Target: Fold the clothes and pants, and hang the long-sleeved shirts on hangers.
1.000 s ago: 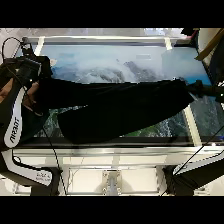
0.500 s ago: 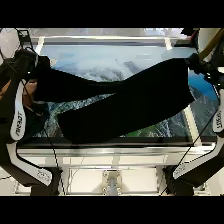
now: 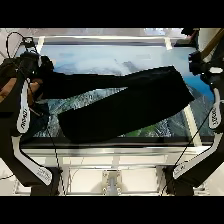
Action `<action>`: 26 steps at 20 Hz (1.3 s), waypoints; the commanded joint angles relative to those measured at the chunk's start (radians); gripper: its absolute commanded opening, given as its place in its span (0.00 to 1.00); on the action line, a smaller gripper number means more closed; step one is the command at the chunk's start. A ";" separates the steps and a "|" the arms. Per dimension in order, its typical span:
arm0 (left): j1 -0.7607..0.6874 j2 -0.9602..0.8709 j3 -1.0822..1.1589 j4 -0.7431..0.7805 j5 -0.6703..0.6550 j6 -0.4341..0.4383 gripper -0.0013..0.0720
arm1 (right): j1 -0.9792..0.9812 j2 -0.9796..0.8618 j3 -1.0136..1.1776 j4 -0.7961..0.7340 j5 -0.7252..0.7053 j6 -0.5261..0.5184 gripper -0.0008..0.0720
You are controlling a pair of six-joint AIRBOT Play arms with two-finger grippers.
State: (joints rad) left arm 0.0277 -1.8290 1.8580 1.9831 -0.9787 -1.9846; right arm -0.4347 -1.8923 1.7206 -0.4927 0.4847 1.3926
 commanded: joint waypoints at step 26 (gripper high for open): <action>-0.447 0.479 -0.850 0.013 -0.271 0.290 0.74 | -0.312 0.230 -0.209 -0.500 0.818 -0.233 0.63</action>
State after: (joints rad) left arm -0.4675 -1.3472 1.0168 2.0338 -1.3144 -1.8118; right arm -0.7483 -1.6627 1.5146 -1.0046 1.2785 1.1629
